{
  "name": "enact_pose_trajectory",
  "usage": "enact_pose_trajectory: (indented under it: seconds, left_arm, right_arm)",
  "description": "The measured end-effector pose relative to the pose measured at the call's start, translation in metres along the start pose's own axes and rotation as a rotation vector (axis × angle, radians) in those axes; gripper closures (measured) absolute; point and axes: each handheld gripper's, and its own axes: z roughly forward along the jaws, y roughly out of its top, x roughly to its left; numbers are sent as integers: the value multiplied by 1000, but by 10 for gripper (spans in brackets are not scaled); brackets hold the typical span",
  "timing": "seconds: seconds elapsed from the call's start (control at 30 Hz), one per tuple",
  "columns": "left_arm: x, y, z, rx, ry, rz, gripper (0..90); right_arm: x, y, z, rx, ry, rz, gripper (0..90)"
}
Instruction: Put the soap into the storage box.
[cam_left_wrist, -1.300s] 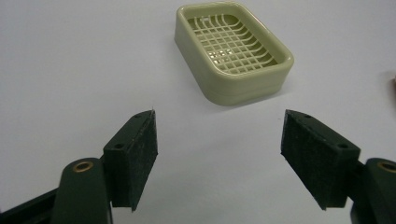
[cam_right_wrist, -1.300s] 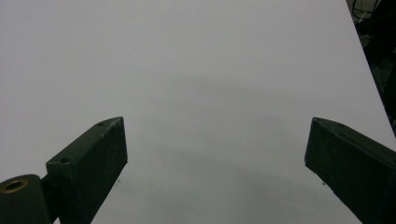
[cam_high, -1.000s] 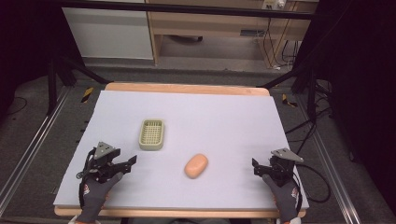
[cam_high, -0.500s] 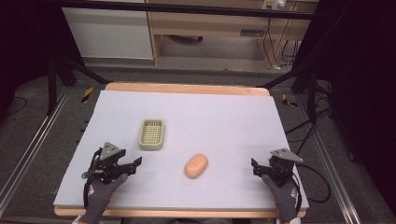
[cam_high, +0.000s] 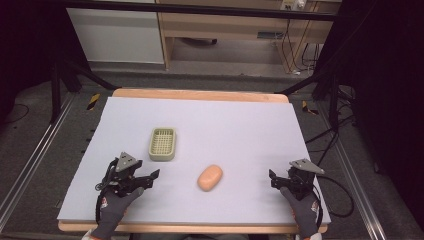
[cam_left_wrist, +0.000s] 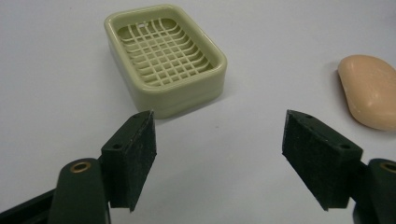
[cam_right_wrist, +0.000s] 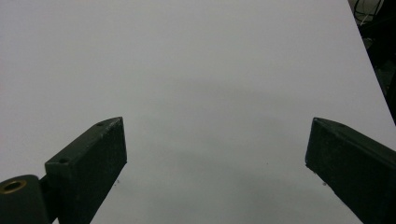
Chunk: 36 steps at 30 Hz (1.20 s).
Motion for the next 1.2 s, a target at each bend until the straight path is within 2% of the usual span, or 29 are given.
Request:
enact_pose_trajectory:
  seconds: [0.4, 0.77, 1.2]
  left_arm:
    - [-9, 12, 4, 9, -34, 16, 249]
    - [-19, 27, 6, 2, -49, 32, 247]
    - [-34, 42, 13, -2, -79, 57, 242]
  right_arm:
    - [0, 0, 0, -4, -13, -1, 56]
    - [1, 0, 0, -4, -17, -1, 56]
    - [2, 1, 0, -3, -17, -8, 56]
